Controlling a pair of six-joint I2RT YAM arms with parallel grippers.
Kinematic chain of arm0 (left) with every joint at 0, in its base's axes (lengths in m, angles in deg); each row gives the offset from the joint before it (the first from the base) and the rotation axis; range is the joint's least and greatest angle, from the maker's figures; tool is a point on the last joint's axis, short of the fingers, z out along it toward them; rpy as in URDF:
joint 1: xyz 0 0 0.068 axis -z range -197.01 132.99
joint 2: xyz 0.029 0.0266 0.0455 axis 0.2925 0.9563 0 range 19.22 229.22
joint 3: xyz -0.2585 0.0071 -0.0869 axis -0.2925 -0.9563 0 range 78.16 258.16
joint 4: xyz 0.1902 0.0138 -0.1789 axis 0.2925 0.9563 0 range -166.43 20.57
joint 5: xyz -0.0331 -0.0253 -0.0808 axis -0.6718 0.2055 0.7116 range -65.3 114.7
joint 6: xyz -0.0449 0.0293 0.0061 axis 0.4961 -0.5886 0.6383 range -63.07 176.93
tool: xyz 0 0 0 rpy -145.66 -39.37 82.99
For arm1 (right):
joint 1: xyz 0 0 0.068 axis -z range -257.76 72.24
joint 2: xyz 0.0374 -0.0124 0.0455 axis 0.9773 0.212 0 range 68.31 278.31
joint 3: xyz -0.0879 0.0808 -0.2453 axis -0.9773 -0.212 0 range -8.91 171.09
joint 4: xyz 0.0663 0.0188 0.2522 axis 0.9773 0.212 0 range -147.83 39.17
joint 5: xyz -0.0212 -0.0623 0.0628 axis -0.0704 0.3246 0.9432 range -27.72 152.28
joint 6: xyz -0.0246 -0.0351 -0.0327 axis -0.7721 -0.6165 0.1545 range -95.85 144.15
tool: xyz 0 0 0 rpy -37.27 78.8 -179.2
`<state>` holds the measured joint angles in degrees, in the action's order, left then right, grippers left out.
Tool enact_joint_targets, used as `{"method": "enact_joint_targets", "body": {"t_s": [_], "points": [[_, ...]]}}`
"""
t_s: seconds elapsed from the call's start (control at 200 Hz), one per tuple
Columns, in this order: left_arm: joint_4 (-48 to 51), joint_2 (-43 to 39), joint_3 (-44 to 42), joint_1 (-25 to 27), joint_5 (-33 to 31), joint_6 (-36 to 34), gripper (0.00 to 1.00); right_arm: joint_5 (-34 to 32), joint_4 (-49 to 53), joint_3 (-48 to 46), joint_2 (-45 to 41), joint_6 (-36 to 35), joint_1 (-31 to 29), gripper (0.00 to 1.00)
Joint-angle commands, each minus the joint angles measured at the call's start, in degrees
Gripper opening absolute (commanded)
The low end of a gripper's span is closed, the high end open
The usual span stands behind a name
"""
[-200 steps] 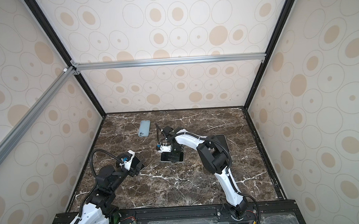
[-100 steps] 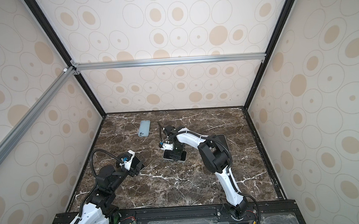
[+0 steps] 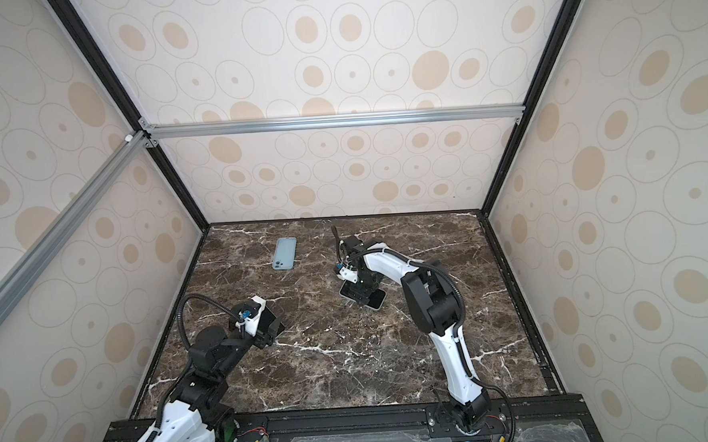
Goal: Put the phone into the phone case
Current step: 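Lift the cased phone with the right gripper and carry it farther from the robot, then lower the cased phone beside the far phone and open the right gripper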
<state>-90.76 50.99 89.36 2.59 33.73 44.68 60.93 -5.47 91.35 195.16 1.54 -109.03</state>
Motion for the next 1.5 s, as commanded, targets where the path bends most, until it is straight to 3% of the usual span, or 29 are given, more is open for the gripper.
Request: {"method": "enact_joint_targets", "body": {"t_s": [0.0, 0.545, 1.105, 1.495], "points": [[-1.1, -0.4, 0.1, -0.2, -0.6, 0.1, 0.84, -2.8, 2.1, -0.4, -0.3, 6.1, 2.9, 0.67], [-0.1, -0.1, 0.4, -0.2, -2.6, -0.8, 0.84, -1.2, 8.4, 7.7, 6.4, 28.6, 15.0, 0.68], [0.5, -0.5, 0.7, -0.3, -3.7, -1.1, 0.84, -3.5, 9.6, 10.2, 9.0, 32.9, 17.9, 0.74], [0.6, -1.1, 0.8, -0.2, -4.1, -1.0, 0.84, -3.7, 9.5, 9.1, 7.0, 33.2, 19.2, 0.83]]}}
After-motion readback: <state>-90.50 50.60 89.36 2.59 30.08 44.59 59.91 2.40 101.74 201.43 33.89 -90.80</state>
